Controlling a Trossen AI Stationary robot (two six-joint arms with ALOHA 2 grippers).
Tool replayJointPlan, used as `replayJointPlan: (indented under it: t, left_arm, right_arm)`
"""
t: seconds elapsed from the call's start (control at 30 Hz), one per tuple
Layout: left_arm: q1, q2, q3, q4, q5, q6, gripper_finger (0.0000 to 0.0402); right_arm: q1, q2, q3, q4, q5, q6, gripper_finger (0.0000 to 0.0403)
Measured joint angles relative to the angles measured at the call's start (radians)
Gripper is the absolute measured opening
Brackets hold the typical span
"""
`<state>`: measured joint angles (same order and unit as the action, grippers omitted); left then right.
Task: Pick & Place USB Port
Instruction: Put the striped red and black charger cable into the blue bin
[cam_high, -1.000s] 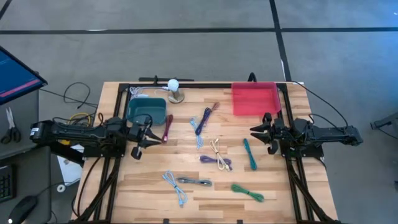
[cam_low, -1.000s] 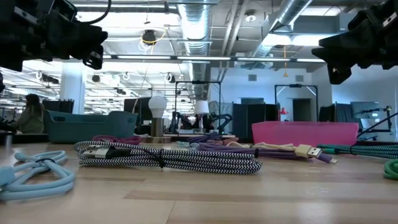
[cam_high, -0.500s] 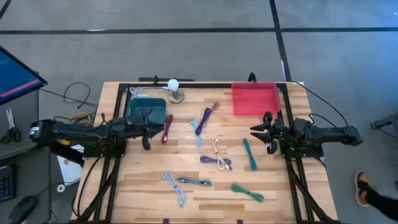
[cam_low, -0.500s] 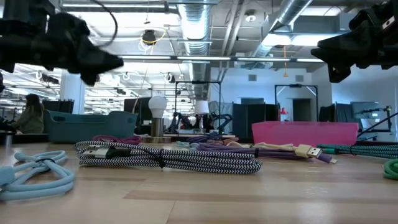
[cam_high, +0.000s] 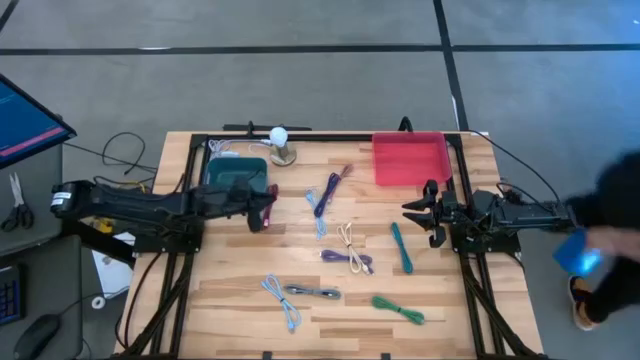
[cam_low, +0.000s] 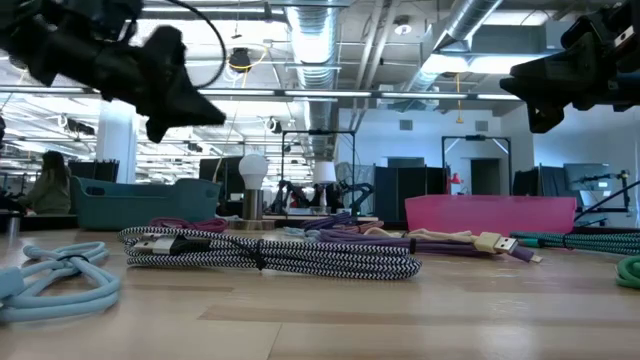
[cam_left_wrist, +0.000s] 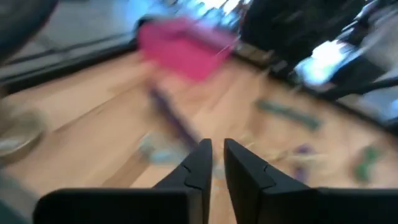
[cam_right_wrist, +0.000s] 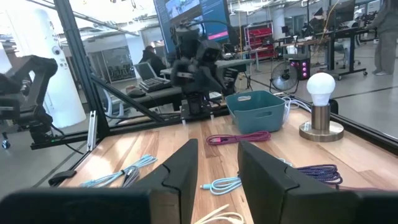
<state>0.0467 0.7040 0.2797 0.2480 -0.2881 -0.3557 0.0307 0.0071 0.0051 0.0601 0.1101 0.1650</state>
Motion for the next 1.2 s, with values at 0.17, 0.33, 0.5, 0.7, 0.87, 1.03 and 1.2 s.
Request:
replayJointPlan:
  t: [0.17, 0.33, 0.5, 0.7, 0.87, 1.03, 1.2]
  left_arm:
    - [0.001, 0.041, 0.141, -0.359, -0.069, -0.098, 0.0005]
    - [-0.001, 0.044, 0.239, -0.567, -0.071, -0.228, 0.0004]
    - [-0.033, 0.067, 0.301, -0.707, -0.048, -0.351, 0.0004]
    - [-0.107, 0.159, 0.431, -0.861, -0.006, -0.478, 0.0004]
    - [-0.157, 0.314, 0.569, -1.062, 0.0, -0.592, 0.0003]
    - [-0.185, 0.463, 0.62, -1.096, -0.001, -0.627, 0.0003]
    - [-0.183, 0.552, 0.625, -1.141, -0.004, -0.651, 0.0003]
  right_arm:
    - [0.0, 0.0, 0.0, 0.0, 0.0, 0.0, 0.0107]
    - [0.0, 0.0, 0.0, -0.005, 0.0, 0.0, 0.0107]
    - [0.0, 0.0, 0.0, -0.01, 0.0, 0.0, 0.0107]
    - [0.0, 0.0, 0.0, -0.026, 0.016, -0.008, 0.0107]
    - [0.0, 0.0, 0.0, -0.026, 0.024, -0.015, 0.0107]
    - [0.0, 0.0, 0.0, -0.026, 0.024, -0.015, 0.0107]
    - [0.0, 0.0, 0.0, -0.026, 0.024, -0.015, 0.0107]
